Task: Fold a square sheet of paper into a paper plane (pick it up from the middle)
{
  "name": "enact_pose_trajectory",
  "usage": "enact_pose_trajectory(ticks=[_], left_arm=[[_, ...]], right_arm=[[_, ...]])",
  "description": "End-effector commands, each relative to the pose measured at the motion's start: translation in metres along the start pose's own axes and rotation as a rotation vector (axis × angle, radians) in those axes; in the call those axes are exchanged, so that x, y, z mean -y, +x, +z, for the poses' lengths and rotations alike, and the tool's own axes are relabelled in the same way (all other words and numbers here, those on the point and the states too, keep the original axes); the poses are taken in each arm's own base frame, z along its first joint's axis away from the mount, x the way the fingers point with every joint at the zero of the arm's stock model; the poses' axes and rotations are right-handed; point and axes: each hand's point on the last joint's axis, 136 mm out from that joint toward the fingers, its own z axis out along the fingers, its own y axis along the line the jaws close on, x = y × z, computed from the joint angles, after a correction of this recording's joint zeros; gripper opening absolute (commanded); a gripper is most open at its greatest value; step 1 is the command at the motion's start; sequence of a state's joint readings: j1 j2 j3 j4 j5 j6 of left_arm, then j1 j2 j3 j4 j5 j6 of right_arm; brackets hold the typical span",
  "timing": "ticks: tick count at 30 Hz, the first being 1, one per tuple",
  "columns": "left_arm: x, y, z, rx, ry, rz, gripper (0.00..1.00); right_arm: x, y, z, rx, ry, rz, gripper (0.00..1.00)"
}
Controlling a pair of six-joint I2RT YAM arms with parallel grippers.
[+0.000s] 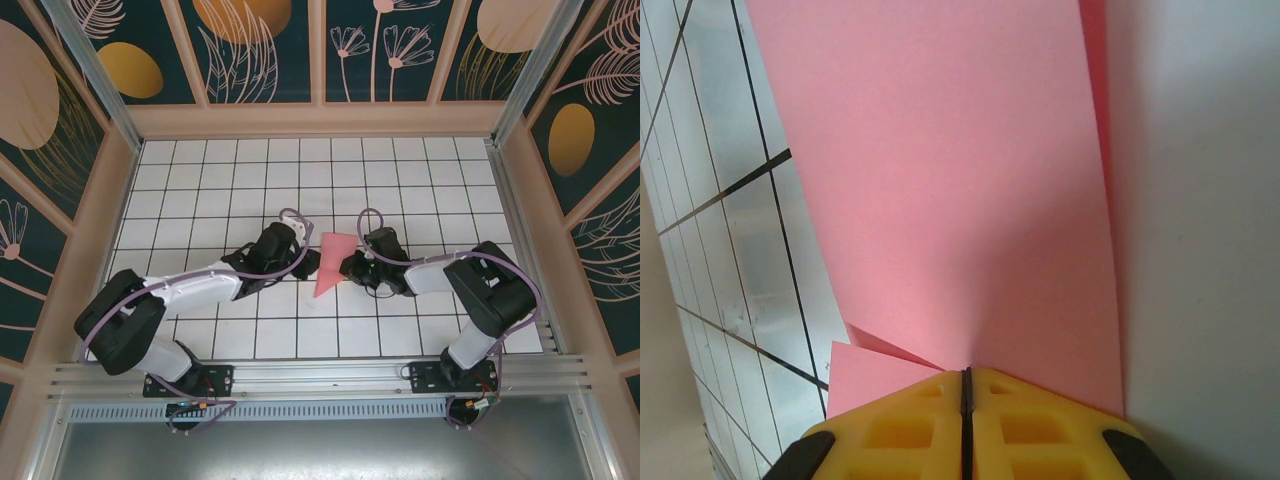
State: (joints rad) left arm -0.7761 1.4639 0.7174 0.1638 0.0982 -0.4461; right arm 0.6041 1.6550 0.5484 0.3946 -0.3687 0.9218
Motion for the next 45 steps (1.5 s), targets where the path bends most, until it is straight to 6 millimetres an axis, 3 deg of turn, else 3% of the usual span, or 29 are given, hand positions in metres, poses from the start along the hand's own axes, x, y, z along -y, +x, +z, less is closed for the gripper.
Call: enact_pose_trajectory(ticks=[1,4,12,21,30,36,45], left_arm=[[0.033,0.009,-0.005,-0.060,0.192,-0.029,0.30],[0.053,0.021,0.000,-0.144,0.312,-0.053,0.28],[0.059,0.050,0.025,-0.311,0.383,-0.094,0.25],[0.030,0.074,0.050,-0.395,0.238,-0.124,0.25],[-0.009,0.097,0.056,-0.415,0.056,-0.104,0.23],[-0.016,0.109,0.055,-0.440,0.038,-0.106,0.21],[-0.013,0.114,0.053,-0.446,0.059,-0.125,0.16]], right_arm=[[0.036,0.003,0.009,0.005,0.140,0.004,0.12],[0.037,0.003,0.009,0.005,0.146,0.005,0.11],[0.036,0.003,0.009,0.002,0.148,0.003,0.12],[0.038,0.003,0.007,0.004,0.162,0.000,0.12],[0.037,0.003,0.007,0.002,0.160,-0.007,0.12],[0.018,-0.006,0.002,0.021,0.120,-0.032,0.13],[-0.043,-0.015,-0.019,0.062,-0.050,-0.112,0.14]])
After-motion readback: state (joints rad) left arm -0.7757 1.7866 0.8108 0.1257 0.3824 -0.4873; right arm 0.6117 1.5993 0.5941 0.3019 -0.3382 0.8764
